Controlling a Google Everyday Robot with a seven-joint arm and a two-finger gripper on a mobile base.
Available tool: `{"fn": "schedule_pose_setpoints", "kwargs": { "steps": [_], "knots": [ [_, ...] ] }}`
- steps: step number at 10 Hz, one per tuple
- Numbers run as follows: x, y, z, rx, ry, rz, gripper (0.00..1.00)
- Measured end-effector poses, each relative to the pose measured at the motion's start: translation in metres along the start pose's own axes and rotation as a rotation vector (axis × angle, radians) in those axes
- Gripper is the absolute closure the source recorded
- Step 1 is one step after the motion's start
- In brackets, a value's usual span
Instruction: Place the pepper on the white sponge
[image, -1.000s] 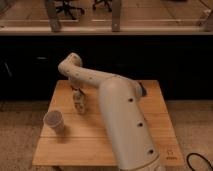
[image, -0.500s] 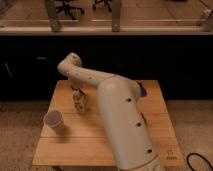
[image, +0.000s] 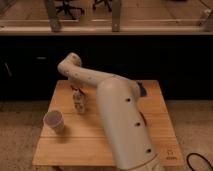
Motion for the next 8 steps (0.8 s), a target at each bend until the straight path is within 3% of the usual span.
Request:
{"fn": "schedule_pose_setpoints", "kwargs": {
  "steps": [4, 5, 8],
  "knots": [
    [0.0004, 0.0054, -0.0017, 0.040, -0.010, 0.015, 0.25],
    [-0.0001, 0.0040, -0.0020, 0.051, -0.016, 0.019, 0.21],
    [-0.0038, 0.0070, 0.0025, 0.083, -0.070, 0.032, 0.20]
  ]
}}
